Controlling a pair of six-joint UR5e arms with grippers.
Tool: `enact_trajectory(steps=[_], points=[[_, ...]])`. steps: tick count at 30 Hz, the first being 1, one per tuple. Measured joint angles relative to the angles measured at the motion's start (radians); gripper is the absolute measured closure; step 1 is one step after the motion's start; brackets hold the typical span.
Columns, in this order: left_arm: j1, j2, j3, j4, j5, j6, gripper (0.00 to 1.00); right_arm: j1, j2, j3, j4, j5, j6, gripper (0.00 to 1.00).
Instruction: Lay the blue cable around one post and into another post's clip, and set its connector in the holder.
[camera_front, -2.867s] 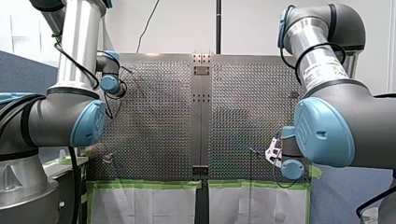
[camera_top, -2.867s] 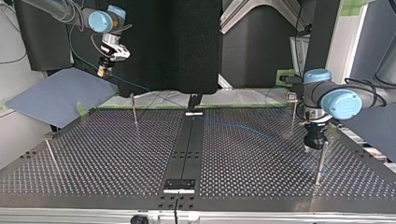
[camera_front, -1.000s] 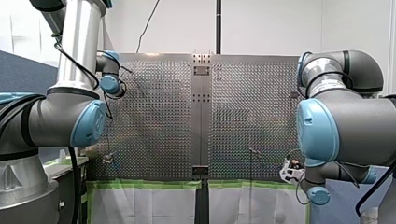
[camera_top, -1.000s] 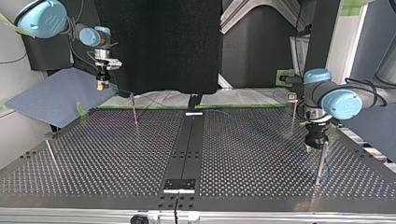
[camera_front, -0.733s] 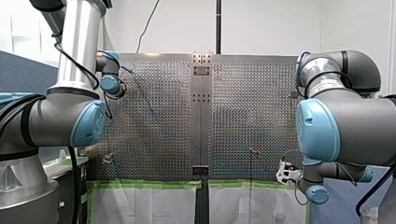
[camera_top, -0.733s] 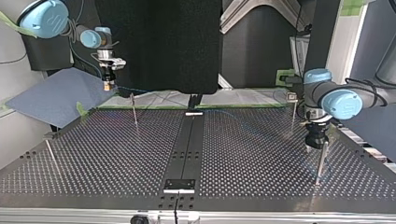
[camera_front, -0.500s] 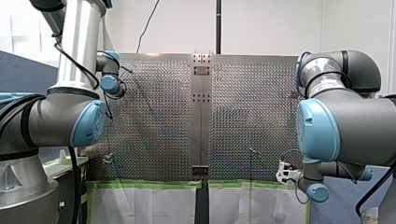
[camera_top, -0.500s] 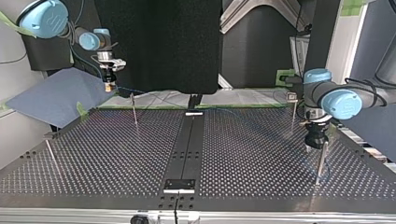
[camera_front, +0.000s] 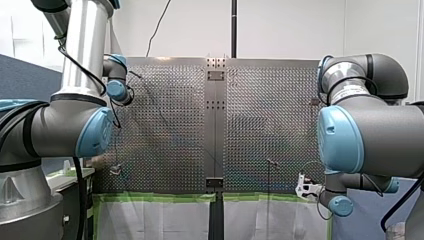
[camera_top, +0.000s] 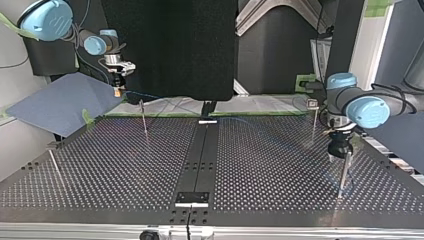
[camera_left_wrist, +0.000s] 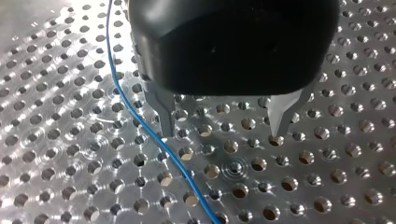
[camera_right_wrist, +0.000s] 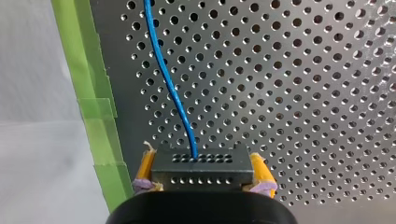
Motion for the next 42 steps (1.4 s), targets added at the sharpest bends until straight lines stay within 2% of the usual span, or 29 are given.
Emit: enact_trajectory(steps=[4, 9, 20, 26, 29, 37, 42], points=[[0.008, 0.005, 0.000, -0.031, 0.019, -0.028, 0.01, 0.001, 0.000, 0.000, 0.002, 0.001, 0.000, 1.00], [0.014, 0.029, -0.010, -0.066, 0.029, -0.022, 0.01, 0.003, 0.001, 0.000, 0.006, 0.001, 0.001, 1.00], [0.053, 0.122, -0.100, -0.149, 0.033, -0.032, 0.01, 0.004, 0.001, 0.000, 0.015, 0.001, 0.002, 1.00], [0.066, 0.172, -0.149, -0.196, 0.034, 0.006, 0.01, 0.006, 0.001, 0.000, 0.019, 0.000, 0.003, 1.00], [0.069, 0.195, -0.155, -0.219, 0.043, 0.028, 0.01, 0.006, 0.001, 0.000, 0.019, -0.001, 0.007, 1.00], [0.075, 0.262, -0.101, -0.285, 0.092, 0.094, 0.01, 0.006, 0.001, 0.000, 0.019, -0.002, 0.018, 1.00], [0.077, 0.303, -0.059, -0.327, 0.075, 0.136, 0.01, 0.007, 0.001, -0.001, 0.020, -0.003, 0.025, 1.00]])
